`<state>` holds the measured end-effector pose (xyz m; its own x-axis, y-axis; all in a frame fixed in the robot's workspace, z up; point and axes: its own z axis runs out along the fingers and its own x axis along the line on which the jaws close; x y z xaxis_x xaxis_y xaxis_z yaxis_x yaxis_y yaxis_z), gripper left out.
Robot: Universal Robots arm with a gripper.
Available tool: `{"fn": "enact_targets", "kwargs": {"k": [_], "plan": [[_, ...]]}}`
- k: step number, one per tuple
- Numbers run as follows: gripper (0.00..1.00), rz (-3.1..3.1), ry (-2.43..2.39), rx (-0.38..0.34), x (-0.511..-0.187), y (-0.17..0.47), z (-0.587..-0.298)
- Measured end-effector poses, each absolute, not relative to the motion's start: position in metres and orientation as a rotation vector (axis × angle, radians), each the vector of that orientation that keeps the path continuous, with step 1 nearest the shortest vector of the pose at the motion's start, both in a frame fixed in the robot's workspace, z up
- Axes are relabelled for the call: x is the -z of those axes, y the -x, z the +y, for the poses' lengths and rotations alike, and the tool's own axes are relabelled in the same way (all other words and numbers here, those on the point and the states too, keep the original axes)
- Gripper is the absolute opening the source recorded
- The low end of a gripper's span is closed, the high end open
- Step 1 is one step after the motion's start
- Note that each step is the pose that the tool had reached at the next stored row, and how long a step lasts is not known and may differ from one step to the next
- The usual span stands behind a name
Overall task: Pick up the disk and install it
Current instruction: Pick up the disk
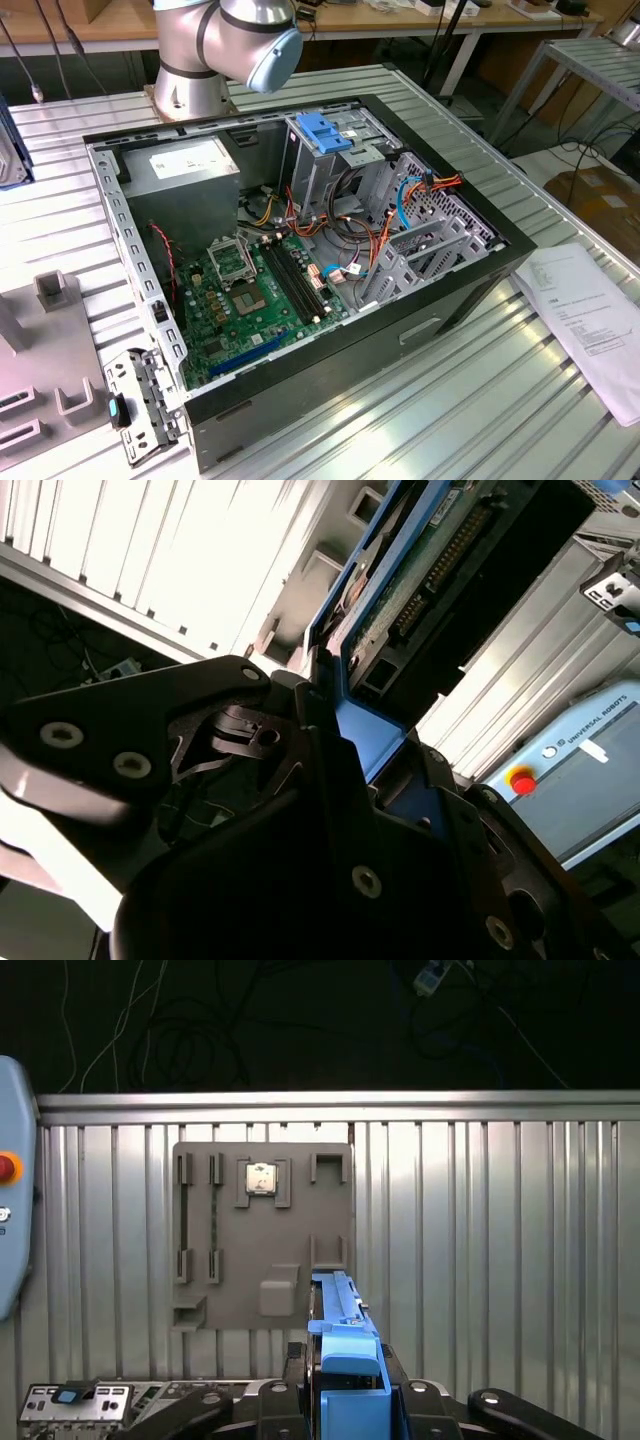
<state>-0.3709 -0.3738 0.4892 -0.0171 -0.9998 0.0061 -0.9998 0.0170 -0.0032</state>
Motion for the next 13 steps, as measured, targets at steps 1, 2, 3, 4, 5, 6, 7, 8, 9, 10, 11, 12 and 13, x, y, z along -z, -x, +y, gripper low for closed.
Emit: {"fn": "enact_targets", "kwargs": {"k": [1,2,3,4,5,6,7,8,9,10,11,12,13], "plan": [[0.37,-2.239,-2.201,-0.010,-0.489,0.369,-0.374],[0.37,-2.239,-2.201,-0.010,-0.489,0.368,-0.374],[0.37,-2.239,-2.201,-0.010,-0.489,0.366,-0.374],[0.37,-2.239,-2.201,-0.010,-0.489,0.365,-0.374],[0.37,-2.239,-2.201,-0.010,-0.489,0.364,-0.375],[0.37,-2.239,-2.201,-0.010,-0.489,0.363,-0.375],[0.37,-2.239,-2.201,-0.010,-0.489,0.361,-0.375],[0.37,-2.239,-2.201,-0.010,-0.489,0.359,-0.375],[0.37,-2.239,-2.201,-0.010,-0.489,0.357,-0.375],[0.37,-2.239,-2.201,-0.010,-0.489,0.354,-0.375],[0.37,-2.239,-2.201,-0.010,-0.489,0.352,-0.375],[0.37,-2.239,-2.201,-0.010,-0.489,0.350,-0.375],[0.37,-2.239,-2.201,-0.010,-0.489,0.347,-0.376]]}}
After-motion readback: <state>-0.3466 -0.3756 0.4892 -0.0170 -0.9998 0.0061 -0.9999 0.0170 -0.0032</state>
